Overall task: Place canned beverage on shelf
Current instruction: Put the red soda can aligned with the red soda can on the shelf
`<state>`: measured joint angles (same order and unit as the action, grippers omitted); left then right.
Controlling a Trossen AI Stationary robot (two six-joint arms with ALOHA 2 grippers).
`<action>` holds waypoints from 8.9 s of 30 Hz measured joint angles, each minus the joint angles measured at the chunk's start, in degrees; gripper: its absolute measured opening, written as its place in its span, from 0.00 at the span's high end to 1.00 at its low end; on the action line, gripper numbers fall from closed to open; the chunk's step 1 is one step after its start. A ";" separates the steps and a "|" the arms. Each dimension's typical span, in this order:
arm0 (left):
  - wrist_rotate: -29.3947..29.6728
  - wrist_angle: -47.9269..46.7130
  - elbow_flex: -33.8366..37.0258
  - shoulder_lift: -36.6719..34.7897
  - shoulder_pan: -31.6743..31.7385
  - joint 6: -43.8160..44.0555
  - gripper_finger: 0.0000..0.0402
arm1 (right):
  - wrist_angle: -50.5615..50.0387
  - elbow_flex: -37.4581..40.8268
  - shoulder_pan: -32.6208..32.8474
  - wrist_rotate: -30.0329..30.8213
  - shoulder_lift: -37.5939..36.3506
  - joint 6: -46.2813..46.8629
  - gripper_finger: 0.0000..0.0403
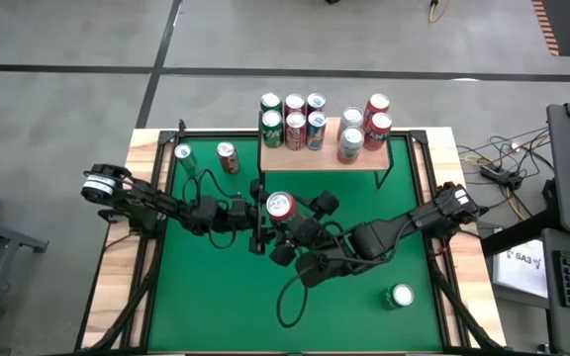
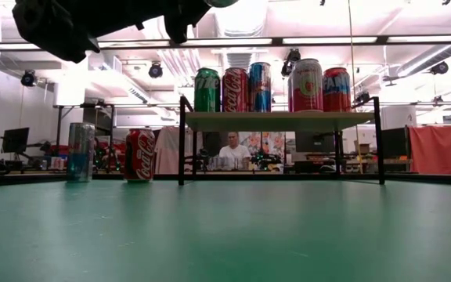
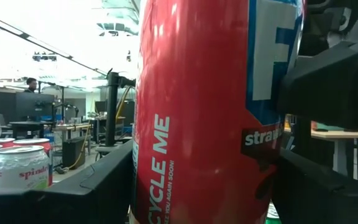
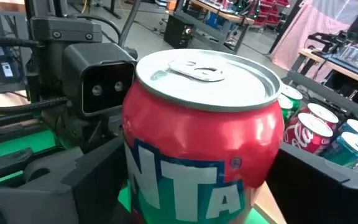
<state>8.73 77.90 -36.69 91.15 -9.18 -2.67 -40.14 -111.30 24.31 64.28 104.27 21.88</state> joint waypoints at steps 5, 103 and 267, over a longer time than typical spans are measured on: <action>0.00 -0.09 0.02 -0.02 -0.01 -0.04 0.30 | 0.06 0.04 0.01 0.23 0.00 0.34 0.29; 8.90 -29.61 5.33 -37.46 16.42 -20.21 0.06 | 24.59 81.21 -13.61 -5.37 -75.72 -8.48 0.29; 7.19 -25.63 3.50 -32.92 24.93 -25.58 0.06 | -45.69 21.31 -21.61 -29.08 -31.01 29.14 0.74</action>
<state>15.92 52.27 -33.19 58.24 15.75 -28.25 -85.83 -89.99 2.70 35.19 73.25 51.02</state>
